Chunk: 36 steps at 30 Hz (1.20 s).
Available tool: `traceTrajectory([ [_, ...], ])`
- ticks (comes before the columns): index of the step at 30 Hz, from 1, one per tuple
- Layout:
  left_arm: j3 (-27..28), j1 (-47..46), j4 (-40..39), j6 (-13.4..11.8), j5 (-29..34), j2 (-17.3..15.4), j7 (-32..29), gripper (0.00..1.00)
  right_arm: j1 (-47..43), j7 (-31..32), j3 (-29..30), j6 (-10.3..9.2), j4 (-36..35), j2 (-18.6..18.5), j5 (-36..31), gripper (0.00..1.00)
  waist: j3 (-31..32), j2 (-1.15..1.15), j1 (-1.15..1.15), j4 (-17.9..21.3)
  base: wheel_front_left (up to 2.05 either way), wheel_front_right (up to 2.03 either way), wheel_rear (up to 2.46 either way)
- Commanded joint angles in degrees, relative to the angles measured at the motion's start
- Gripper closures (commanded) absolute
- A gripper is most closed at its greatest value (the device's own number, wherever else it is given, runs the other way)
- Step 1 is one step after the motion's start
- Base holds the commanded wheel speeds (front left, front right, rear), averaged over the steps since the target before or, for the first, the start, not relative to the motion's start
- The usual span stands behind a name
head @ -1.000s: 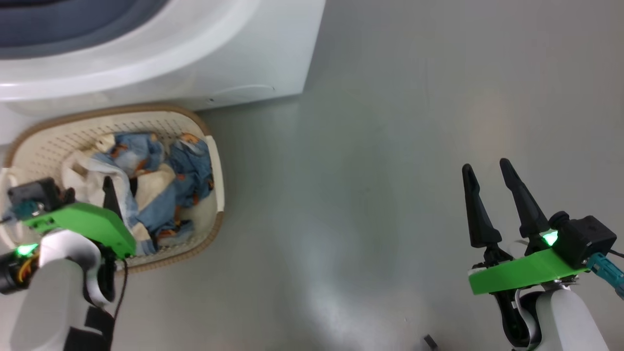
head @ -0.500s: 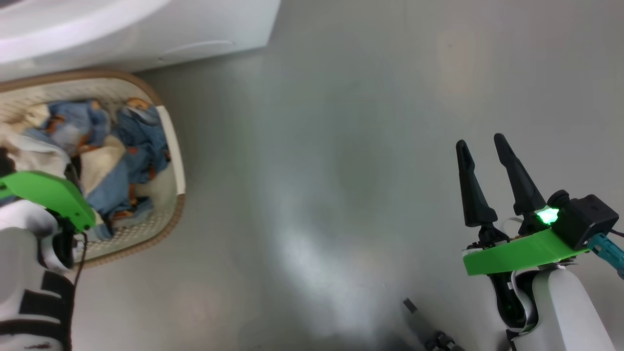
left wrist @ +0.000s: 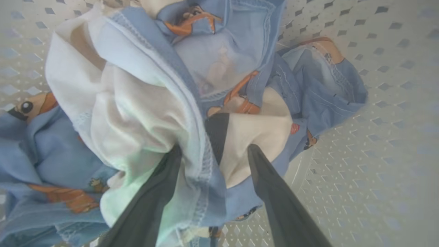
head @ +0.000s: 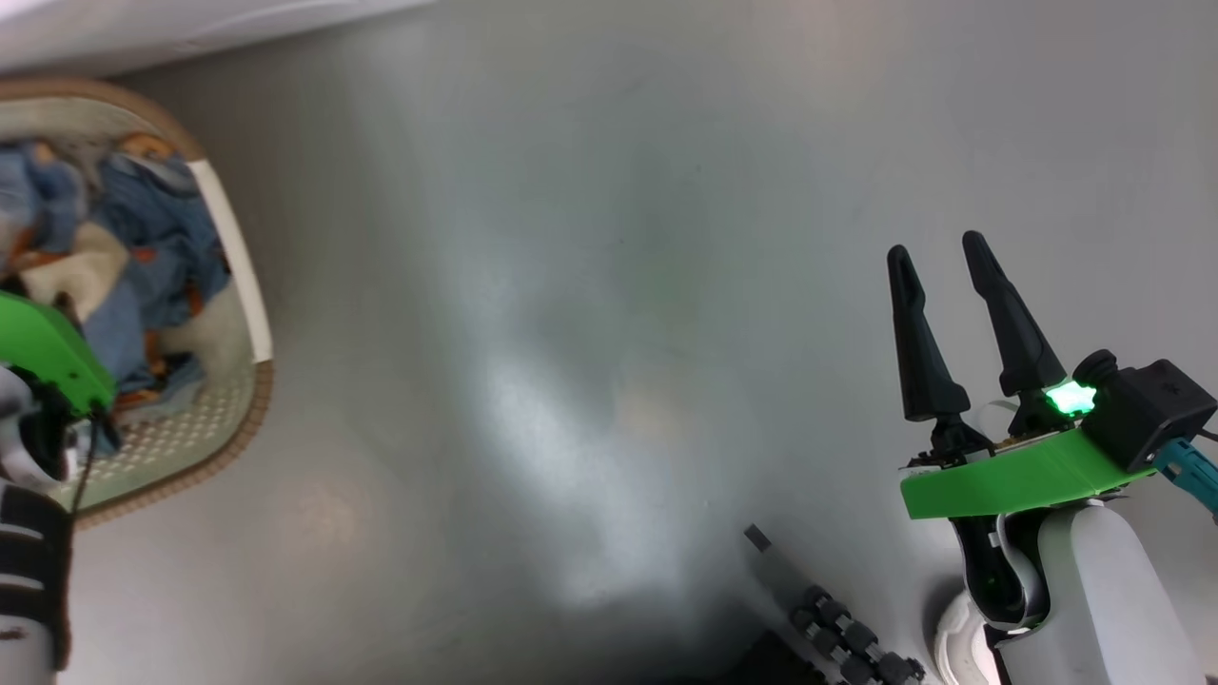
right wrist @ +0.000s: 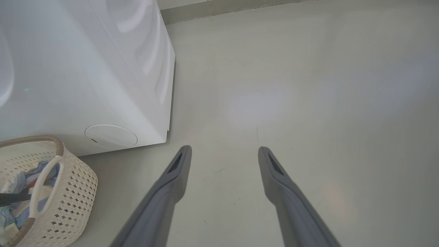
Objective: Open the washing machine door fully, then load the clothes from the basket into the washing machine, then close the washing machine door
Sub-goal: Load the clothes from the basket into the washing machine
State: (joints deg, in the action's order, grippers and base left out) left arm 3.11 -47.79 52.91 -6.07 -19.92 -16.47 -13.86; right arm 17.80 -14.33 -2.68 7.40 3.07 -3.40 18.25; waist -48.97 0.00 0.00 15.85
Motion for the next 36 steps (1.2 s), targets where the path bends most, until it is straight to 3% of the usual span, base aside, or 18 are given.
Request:
traceTrajectory([
  [1,1.0,0.1,-0.6,-0.5,0.2,-3.1,-0.5,0.0,-1.2,-0.7,-1.2,0.09,-1.4,-0.3,0.8,0.0,-2.1,0.0,0.0,1.6,0.0,0.0,0.0],
  [15,-0.8,-3.5,0.4,-2.6,1.5,-5.1,-1.2,0.0,-2.0,-0.7,0.6,0.09,-4.0,-1.3,2.9,0.0,-7.1,0.0,0.0,3.7,0.0,0.0,0.0],
  [16,-1.0,-3.9,0.4,-2.9,1.7,-5.1,-0.6,0.16,-2.0,-0.7,0.7,0.09,-4.1,-1.5,3.0,0.0,-7.4,0.0,0.0,3.6,0.0,0.0,0.0],
  [18,-1.4,-4.6,0.5,-3.2,2.2,-5.1,0.7,1.0,-2.0,-0.7,1.1,0.09,-4.4,-1.6,3.4,0.0,-7.9,0.0,0.0,3.5,0.0,0.0,0.0],
  [25,-1.7,-5.5,2.2,-3.6,1.9,-4.3,3.7,1.0,-2.1,-0.7,2.3,0.09,-4.6,-1.9,3.9,0.0,-8.1,0.0,0.0,2.1,0.0,0.0,0.0],
  [36,-0.3,-0.4,3.3,-1.5,-1.2,-0.6,14.8,1.0,-2.1,-0.7,3.5,0.09,-4.0,-2.0,3.7,0.0,-0.8,0.0,0.0,-3.3,0.0,0.0,0.0],
])
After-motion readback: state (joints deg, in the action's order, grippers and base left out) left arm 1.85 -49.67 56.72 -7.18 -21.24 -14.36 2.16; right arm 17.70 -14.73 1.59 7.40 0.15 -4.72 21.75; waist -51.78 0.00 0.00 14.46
